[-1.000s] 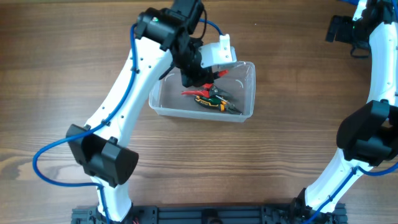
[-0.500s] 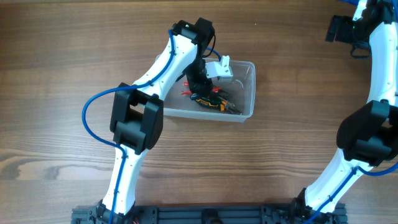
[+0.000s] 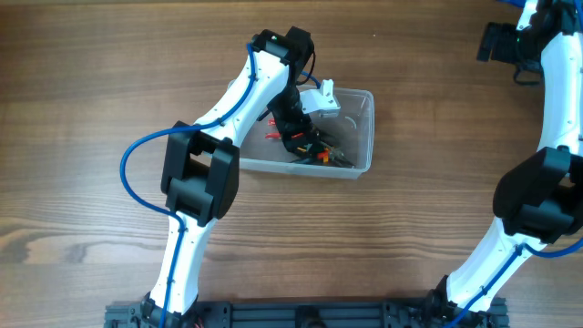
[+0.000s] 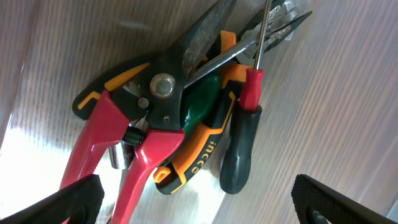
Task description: Pack container
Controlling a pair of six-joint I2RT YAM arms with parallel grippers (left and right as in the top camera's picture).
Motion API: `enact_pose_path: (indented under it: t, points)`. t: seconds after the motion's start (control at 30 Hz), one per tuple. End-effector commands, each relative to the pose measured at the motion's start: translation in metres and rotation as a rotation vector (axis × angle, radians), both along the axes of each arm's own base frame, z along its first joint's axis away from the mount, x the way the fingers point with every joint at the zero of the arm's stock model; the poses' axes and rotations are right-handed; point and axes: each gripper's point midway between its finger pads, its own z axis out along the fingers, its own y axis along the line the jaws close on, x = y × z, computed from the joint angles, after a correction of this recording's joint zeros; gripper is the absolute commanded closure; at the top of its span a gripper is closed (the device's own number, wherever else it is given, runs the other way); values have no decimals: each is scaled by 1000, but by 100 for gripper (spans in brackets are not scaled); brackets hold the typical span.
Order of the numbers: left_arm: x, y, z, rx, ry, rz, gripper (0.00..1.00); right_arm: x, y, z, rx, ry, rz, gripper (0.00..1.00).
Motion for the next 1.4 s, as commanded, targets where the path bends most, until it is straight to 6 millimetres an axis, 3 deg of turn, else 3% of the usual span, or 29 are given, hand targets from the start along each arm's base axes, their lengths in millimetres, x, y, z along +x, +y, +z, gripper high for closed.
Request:
enact_pose_path:
  t: [0.0,0.1,0.2,0.27,0.3,0.37,0.43,0.53,0.63,1.17,1.27,1.3,1.37]
  points:
    - [6,2,30,-39,-57,27,0,2,3,11,2,-30,12,0]
    - [29,13,84,-89,-209,97,0,2,3,11,2,-30,12,0]
    - [75,48,167,-169,-422,438,0,2,3,11,2,-30,12,0]
    - [111,117,220,-178,-553,999,0,2,3,11,2,-30,12,0]
    - [114,145,237,-196,-570,1195,0,2,3,11,2,-30,12,0]
    - [113,189,266,-280,-568,1429,0,2,3,11,2,-30,12,0]
    - [107,220,286,-343,-568,1520,0,2,3,11,2,-30,12,0]
    - [99,248,297,-360,-580,1574,0,2,3,11,2,-30,12,0]
    - [92,266,294,-331,-571,1616,0,2,3,11,2,-30,12,0]
    - [87,269,289,-307,-551,1624,0,2,3,11,2,-30,12,0]
    - [88,281,290,-269,-600,1642,0,2,3,11,2,-30,12,0]
    - [86,281,295,-274,-612,1643,0,2,3,11,2,-30,12,0]
    - [81,283,323,-339,-695,1640,0,2,3,11,2,-30,12,0]
